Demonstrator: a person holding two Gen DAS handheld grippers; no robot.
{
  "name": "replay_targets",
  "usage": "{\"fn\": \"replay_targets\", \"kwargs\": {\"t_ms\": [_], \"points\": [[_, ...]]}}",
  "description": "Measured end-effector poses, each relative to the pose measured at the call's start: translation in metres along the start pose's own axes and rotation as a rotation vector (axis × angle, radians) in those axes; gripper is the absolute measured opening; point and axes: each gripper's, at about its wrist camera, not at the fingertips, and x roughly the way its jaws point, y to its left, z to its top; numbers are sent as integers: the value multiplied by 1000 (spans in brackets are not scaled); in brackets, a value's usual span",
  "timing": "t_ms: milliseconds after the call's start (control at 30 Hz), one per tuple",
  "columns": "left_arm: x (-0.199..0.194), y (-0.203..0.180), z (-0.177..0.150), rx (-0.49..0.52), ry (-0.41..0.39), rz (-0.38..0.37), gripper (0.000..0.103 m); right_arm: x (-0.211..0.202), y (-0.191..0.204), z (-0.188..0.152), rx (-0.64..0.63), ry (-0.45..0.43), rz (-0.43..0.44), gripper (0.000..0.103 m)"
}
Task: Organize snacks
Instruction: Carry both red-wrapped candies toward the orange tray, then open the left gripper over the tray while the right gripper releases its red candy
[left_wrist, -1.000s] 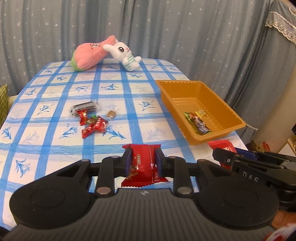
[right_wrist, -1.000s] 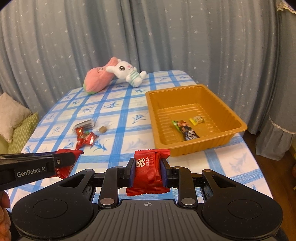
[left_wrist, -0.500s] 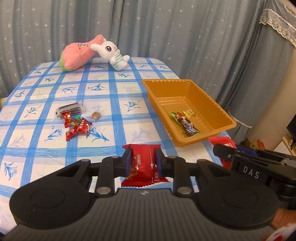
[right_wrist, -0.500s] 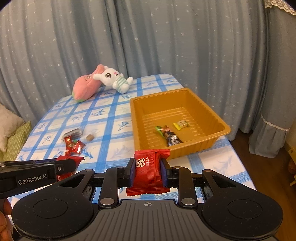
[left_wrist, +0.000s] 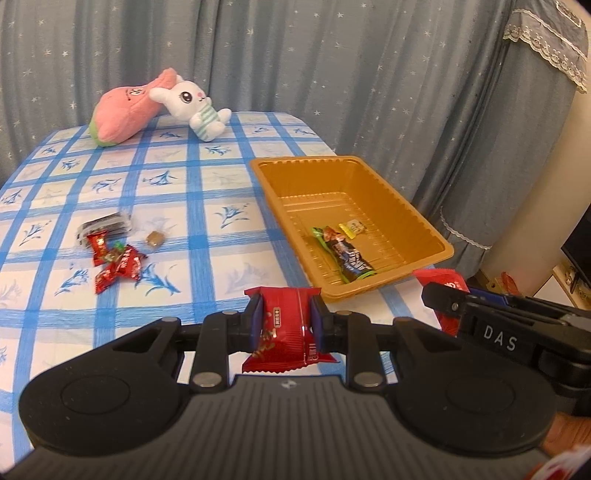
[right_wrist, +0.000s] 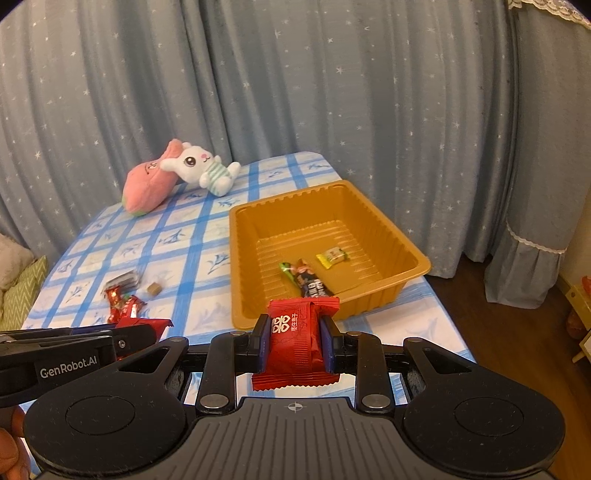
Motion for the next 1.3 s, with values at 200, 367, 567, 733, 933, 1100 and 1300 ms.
{"fn": "replay_targets", "kwargs": {"t_ms": [200,367,567,733,933,1100,1300], "points": [[16,-12,10,7,5,-22,24,6,-12,10,8,-2,-11,28],[32,-19,19,7,8,-40,24,15,-23,20,7,-9,-21,28],[57,-25,32,5,12,-55,24,31,-39,34,7,-13,-37,28],[79,-31,45,8,8,-65,24,50,-49,50,4,-15,-42,28],[105,-38,57,18,6,-67,24,70,-58,66,-4,-14,-45,28],[119,-42,59,25,9,-79,24,82,-64,71,4,-10,-52,28],[127,-39,59,26,-15,-92,32,88,-71,72,19,-3,-57,28]]}}
